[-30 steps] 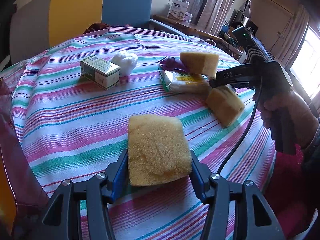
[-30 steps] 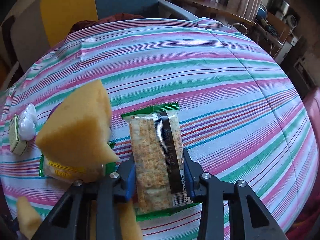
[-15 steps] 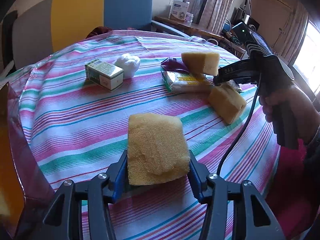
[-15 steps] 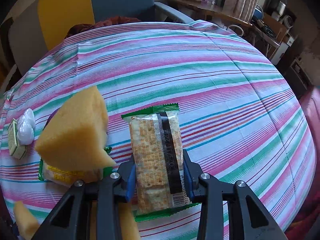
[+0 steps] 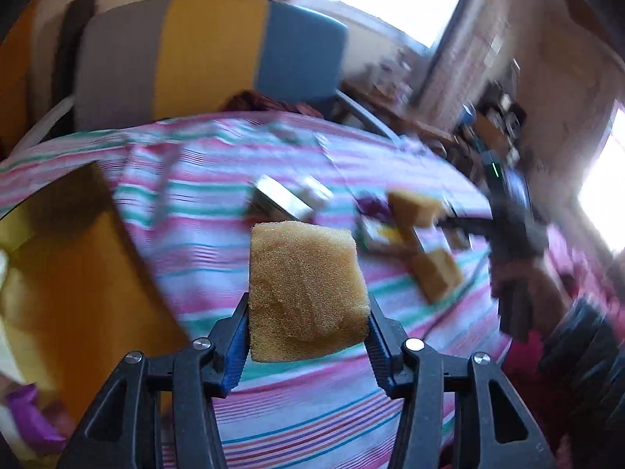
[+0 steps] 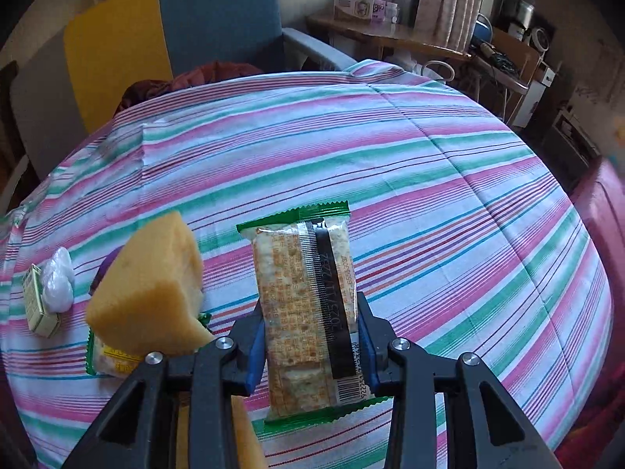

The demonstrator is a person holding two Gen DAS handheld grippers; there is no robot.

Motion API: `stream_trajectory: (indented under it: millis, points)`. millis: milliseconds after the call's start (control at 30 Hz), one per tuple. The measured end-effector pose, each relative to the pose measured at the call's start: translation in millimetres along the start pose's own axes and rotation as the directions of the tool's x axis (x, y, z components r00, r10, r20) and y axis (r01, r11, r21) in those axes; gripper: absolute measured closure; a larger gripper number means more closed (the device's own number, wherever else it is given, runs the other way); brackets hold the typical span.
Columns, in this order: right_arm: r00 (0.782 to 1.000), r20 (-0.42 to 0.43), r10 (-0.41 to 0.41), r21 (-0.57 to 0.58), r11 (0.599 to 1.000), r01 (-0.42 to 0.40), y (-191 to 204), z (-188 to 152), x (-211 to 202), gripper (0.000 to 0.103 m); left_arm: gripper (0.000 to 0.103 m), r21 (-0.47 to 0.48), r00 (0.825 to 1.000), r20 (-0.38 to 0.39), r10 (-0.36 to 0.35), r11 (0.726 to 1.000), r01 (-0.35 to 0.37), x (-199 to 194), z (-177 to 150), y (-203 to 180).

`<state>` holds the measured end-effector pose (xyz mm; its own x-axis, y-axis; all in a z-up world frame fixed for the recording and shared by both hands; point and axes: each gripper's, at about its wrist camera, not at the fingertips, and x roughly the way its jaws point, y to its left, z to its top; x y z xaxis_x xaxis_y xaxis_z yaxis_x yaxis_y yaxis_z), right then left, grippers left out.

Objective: Organize objects
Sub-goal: 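Carry the sponge into the gold tray and release it with the left gripper while the right holds the crackers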

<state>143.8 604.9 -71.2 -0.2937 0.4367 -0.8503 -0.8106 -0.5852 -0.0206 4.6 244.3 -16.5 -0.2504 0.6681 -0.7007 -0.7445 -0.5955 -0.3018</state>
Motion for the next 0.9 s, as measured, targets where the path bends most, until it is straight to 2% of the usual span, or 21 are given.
stream_trajectory:
  millis: [100,200,300,400,500,533,700,767,800,900]
  points:
    - [1.0,0.018,0.008,0.006,1.0,-0.008,-1,0,-6,0.064,0.05,-0.129,0.998,0.028,0.06,0.99,-0.056,-25,11,49]
    - [0.999,0.045,0.012,0.007,1.0,-0.013,-1,1,-13,0.064,0.05,-0.254,0.99,0.027,0.135,0.959,-0.124,-43,18,103]
    - [0.998,0.064,0.021,0.005,1.0,-0.022,0,3,-17,0.064,0.05,-0.344,0.976,-0.027,0.218,0.914,-0.214,-46,23,157]
    - [0.997,0.074,0.031,0.004,0.999,-0.032,1,2,-20,0.064,0.05,-0.418,0.959,-0.118,0.259,0.863,-0.285,-38,25,212]
    - [0.995,0.087,0.037,0.0,0.999,-0.037,3,2,-24,0.064,0.05,-0.446,0.939,-0.172,0.299,0.826,-0.345,-29,26,245]
    - [0.995,0.091,0.039,0.001,0.999,-0.039,2,2,-25,0.064,0.05,-0.446,0.935,-0.182,0.304,0.822,-0.354,-26,27,249]
    - [0.993,0.111,0.047,0.003,0.999,-0.047,2,4,-30,0.064,0.048,-0.423,0.878,-0.265,0.4,0.77,-0.478,-6,29,280]
    - [0.992,0.119,0.047,0.0,0.999,-0.047,2,4,-31,0.064,0.045,-0.4,0.857,-0.265,0.443,0.758,-0.516,-3,30,285]
    - [0.991,0.123,0.047,0.001,0.999,-0.047,2,4,-32,0.064,0.045,-0.399,0.849,-0.278,0.449,0.75,-0.527,-1,31,289]
    - [0.99,0.134,0.045,0.008,0.999,-0.046,1,4,-35,0.064,0.039,-0.422,0.848,-0.289,0.445,0.736,-0.53,-1,28,299]
